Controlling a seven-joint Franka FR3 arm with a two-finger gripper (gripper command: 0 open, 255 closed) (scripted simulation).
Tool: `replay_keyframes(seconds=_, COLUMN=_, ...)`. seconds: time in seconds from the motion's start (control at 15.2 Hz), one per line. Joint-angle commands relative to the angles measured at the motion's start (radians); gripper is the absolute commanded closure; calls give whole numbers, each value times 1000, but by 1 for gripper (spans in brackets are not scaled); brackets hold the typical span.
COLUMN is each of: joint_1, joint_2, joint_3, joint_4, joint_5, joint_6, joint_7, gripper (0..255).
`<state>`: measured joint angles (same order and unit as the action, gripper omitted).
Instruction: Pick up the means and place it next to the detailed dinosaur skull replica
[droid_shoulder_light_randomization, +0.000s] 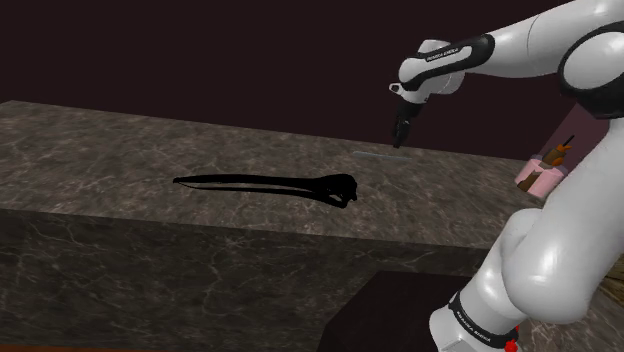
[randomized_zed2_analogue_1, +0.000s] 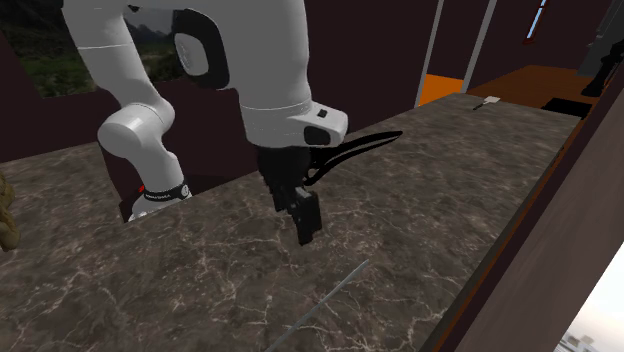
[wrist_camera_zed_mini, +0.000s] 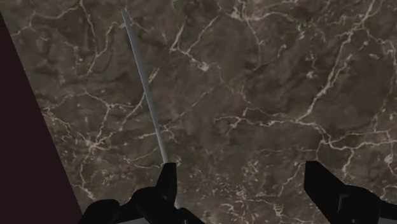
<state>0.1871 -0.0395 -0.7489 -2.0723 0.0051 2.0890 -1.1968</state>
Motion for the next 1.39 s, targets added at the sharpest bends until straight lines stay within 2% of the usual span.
replay_keyframes(seconds=0.0, joint_1=-9, joint_2=122, joint_3=-25, joint_4=65, joint_5=106, joint_6=12, joint_7=-135, gripper=0)
replay_keyframes(seconds=0.2, joint_1=-70, joint_2=288, joint_3=-5, joint_4=182, joint_5=243, joint_6=-6, joint_7=-298, gripper=0)
replay_keyframes(seconds=0.4, joint_1=-147, joint_2=424, joint_3=40, joint_4=301, joint_5=333, joint_6=-35, joint_7=-412, gripper=0)
replay_keyframes(seconds=0.92, joint_1=-162, joint_2=472, joint_3=66, joint_4=261, joint_5=374, joint_6=44, joint_7=-438, gripper=0)
replay_keyframes(seconds=1.32, joint_1=-162, joint_2=472, joint_3=66, joint_4=261, joint_5=374, joint_6=44, joint_7=-438, gripper=0)
